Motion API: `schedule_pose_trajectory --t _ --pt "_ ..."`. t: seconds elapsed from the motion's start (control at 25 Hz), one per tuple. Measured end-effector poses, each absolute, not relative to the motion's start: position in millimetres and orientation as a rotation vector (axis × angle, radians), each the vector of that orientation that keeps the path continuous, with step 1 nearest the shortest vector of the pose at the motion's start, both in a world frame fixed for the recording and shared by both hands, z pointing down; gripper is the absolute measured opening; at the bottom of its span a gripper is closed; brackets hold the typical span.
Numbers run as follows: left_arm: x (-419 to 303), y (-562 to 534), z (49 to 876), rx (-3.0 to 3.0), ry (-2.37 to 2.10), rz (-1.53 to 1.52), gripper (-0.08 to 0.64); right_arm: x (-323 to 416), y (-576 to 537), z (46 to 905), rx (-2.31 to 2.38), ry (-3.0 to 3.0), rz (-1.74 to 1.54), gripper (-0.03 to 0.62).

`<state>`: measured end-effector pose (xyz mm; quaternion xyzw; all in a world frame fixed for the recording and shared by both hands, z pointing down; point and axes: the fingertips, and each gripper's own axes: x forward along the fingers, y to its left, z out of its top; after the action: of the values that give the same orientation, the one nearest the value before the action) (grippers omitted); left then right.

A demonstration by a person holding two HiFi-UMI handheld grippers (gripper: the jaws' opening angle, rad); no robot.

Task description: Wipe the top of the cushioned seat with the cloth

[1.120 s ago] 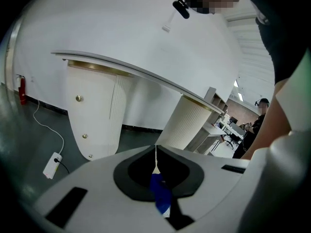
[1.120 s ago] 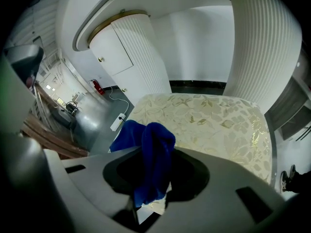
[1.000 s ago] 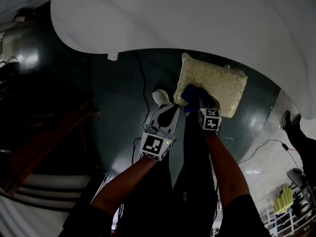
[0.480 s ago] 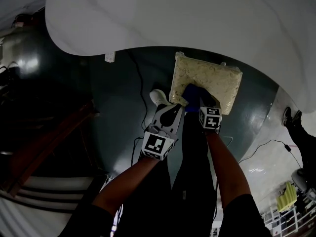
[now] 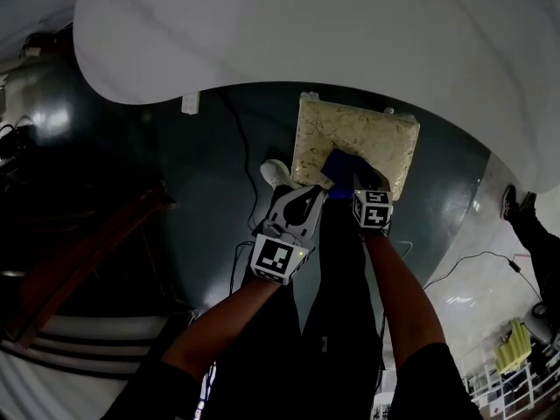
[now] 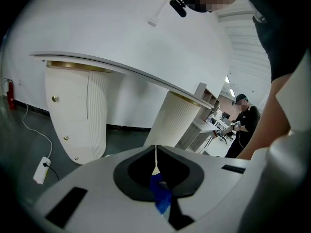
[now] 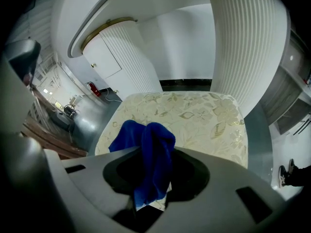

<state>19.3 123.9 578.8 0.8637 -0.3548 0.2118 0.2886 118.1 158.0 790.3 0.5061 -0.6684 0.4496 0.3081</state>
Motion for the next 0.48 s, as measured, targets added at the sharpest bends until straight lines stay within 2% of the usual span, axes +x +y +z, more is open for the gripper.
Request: schedule_pose_trajectory --t 0.48 --pt "52.8 127.9 575.7 2.331 -0.888 0.598 0.020 155.9 169.9 790.3 1.348 -1.725 1.206 0.123"
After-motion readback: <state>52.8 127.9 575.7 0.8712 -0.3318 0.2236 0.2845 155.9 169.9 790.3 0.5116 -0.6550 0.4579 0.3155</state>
